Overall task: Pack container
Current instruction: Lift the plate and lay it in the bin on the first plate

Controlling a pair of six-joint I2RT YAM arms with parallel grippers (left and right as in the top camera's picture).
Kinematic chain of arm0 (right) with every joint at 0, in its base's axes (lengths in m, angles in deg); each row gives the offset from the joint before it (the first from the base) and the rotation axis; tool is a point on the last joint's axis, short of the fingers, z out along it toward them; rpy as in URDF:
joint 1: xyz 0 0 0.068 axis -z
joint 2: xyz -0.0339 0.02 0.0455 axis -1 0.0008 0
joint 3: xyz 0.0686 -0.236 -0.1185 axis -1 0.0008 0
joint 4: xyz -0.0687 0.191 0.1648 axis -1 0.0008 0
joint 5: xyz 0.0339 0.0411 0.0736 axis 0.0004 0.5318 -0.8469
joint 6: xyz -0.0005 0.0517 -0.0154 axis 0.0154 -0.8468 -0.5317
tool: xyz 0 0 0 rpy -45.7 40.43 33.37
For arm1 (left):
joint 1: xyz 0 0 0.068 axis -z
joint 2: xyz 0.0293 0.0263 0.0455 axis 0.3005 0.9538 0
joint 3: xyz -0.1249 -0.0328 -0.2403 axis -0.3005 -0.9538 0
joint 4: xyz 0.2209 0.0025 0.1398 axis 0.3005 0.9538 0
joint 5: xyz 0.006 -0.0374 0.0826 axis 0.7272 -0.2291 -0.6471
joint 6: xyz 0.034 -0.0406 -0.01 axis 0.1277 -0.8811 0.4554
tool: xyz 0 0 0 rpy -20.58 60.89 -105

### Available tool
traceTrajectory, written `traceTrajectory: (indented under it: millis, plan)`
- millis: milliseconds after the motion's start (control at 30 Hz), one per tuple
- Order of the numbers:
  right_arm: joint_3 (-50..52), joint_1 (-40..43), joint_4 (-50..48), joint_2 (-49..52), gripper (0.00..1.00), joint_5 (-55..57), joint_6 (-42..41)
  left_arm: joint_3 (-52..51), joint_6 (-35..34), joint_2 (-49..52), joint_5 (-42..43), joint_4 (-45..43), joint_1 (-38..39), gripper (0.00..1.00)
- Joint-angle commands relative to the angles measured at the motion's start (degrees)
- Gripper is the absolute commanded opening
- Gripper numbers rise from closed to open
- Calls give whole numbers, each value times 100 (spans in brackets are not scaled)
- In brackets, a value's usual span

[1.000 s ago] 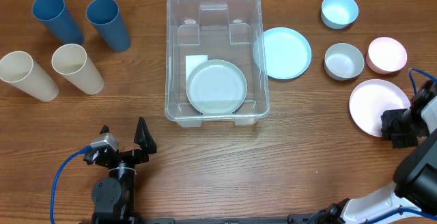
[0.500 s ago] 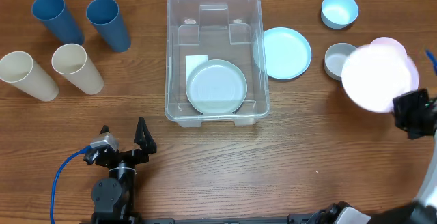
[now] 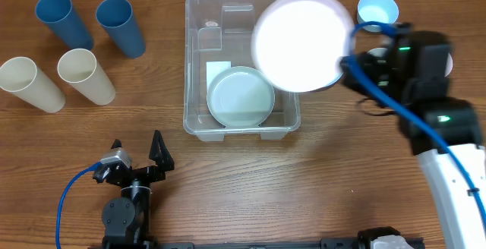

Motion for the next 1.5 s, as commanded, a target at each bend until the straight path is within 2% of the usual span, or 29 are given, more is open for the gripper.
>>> traceTrajectory:
  millis: [0,167,567,1067,1133,1200,1300,1467]
  plan:
    - [-177,-964,-326,321,7,981,-236,-20,-37,-48,46,-7,-39,100]
    - [-177,-1709,-533,1255,7,1449,-291,-20,-35,-48,46,-7,-39,100]
    - [-175,-1934,-839,2949,6,1427,-280,-20,-37,-48,48,-7,-39,100]
    - [-151,-1976,-824,3294,7,1425,-264,-20,-37,-48,46,-7,-39,100]
    - [-151,-2046,-822,3296,42,1425,-214,-20,-35,-48,46,-7,-39,100]
    - [-151,-2122,-817,3296,65,1427,-87,-20,-37,-48,46,-7,-39,100]
    - [-153,-2192,-761,3296,76,1427,33,-20,-35,-48,46,-7,-39,100]
    - [-317,-2201,-654,3294,79,1423,85,-20,-35,-48,46,-7,-39,100]
